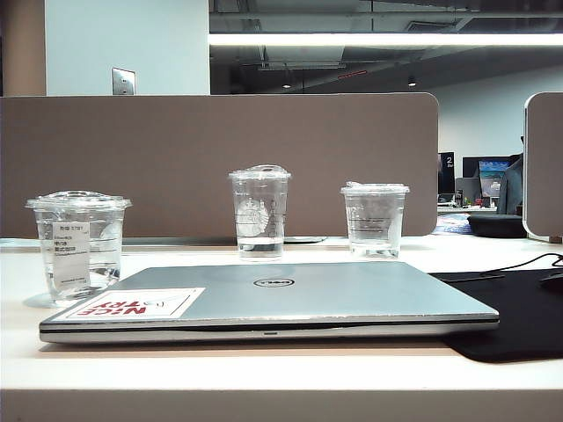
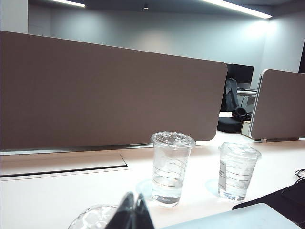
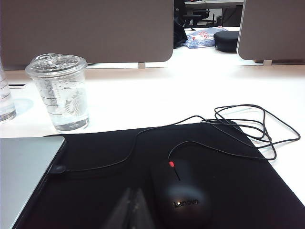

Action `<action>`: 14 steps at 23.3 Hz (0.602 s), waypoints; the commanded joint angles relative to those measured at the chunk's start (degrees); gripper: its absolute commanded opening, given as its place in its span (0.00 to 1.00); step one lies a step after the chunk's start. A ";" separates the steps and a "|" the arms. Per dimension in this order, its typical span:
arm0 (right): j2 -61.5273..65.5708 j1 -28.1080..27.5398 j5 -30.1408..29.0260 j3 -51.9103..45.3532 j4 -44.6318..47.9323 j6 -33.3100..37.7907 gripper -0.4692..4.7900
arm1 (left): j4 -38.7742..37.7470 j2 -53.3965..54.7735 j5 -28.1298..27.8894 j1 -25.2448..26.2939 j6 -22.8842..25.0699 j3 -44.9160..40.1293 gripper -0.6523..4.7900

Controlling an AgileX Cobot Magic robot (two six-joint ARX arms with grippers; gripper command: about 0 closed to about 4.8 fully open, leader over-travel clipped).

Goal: Pick up the coffee cup on the left and place it on the left side of the laptop.

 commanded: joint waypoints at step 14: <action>-0.09 -0.04 0.09 -0.24 1.01 0.20 0.08 | -2.40 -1.64 -0.09 1.09 2.36 0.26 0.11</action>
